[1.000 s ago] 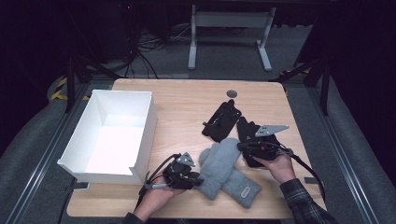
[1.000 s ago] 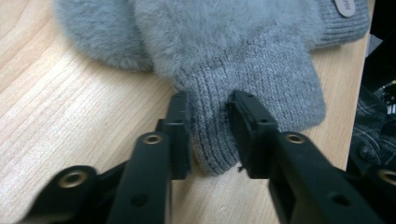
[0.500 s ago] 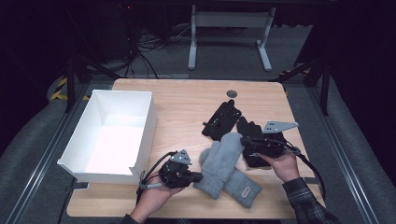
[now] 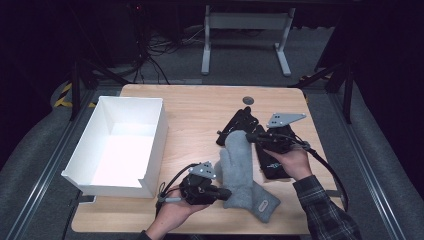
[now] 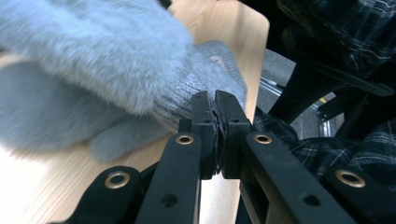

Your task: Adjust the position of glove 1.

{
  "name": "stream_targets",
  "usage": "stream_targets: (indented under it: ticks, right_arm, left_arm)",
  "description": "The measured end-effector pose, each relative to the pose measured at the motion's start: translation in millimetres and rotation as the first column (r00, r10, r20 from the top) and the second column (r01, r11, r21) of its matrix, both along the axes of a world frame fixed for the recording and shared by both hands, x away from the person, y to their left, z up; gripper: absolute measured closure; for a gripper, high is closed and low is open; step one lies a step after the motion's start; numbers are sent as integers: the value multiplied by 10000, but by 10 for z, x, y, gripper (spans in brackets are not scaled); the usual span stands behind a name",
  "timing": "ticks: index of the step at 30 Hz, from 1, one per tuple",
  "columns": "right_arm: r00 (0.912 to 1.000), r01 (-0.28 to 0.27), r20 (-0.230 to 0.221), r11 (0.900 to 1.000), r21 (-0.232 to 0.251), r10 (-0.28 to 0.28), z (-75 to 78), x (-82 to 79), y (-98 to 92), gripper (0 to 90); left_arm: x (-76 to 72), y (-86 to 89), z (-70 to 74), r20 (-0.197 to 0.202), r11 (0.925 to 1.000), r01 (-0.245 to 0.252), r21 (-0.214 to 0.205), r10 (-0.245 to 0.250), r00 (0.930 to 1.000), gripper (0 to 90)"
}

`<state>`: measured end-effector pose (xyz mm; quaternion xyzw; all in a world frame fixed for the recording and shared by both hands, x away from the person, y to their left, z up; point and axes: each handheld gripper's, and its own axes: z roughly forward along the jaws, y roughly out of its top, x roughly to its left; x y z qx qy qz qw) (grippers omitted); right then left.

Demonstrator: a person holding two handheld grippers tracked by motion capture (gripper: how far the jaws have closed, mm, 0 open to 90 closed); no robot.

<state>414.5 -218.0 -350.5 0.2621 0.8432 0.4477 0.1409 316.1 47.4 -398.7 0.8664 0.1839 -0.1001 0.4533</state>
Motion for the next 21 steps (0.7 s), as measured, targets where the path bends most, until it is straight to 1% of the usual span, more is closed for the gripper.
stream_targets:
  ticks: [2, 4, 5, 7, 9, 11, 12, 13, 14, 15, 17, 18, 21]
  right_arm:
    - [9999, -94, -89, 9999, -101, 93, -6, 40, 68, 900]
    - [9995, -254, -198, 9995, -164, 251, -47, 82, 148, 900]
    - [9992, -296, -260, 9994, -183, 291, -77, 96, 183, 900]
    - [9985, -400, -384, 9988, -297, 389, -143, 120, 239, 900]
    - [9974, -524, -508, 9977, -424, 502, -224, 140, 295, 900]
    - [9963, -623, -622, 9967, -515, 590, -307, 161, 345, 900]
    - [9960, -636, -657, 9964, -557, 599, -346, 170, 367, 899]
    - [9960, -635, -667, 9965, -541, 598, -373, 176, 380, 886]
    - [9959, -652, -657, 9962, -569, 614, -391, 178, 389, 850]
    - [9962, -629, -641, 9964, -570, 592, -399, 173, 393, 772]
    - [9966, -592, -604, 9968, -532, 560, -404, 158, 395, 698]
    - [9972, -538, -539, 9972, -519, 510, -399, 142, 388, 670]
    - [9975, -471, -540, 9979, -452, 446, -367, 51, 312, 647]
  left_arm:
    - [16, -73, -31, -87, 9998, 169, -78, -169, 9998, 879]
    - [31, -131, -62, -93, 9996, 287, 40, -287, 9995, 879]
    - [36, -161, -84, -170, 9994, 343, 6, -343, 9993, 879]
    - [47, -214, -131, -163, 9991, 411, 102, -410, 9990, 878]
    - [64, -249, -178, -240, 9989, 421, 204, -416, 9988, 877]
    - [74, -262, -201, -220, 9990, 393, 232, -388, 9990, 868]
    - [82, -272, -217, -185, 9984, 452, 332, -446, 9988, 856]
    - [75, -274, -225, -105, 9986, 452, 278, -449, 9989, 860]
    - [72, -272, -220, -8, 9985, 432, 329, -432, 9991, 851]
    - [71, -263, -211, 183, 9988, 354, 353, -361, 9992, 819]
    - [78, -232, -187, 240, 9992, 257, 316, -265, 9994, 778]
    - [91, -207, -173, 369, 9995, 155, 293, -166, 9992, 755]
    - [153, -124, -132, 672, 9985, -522, 190, 508, 9964, 718]
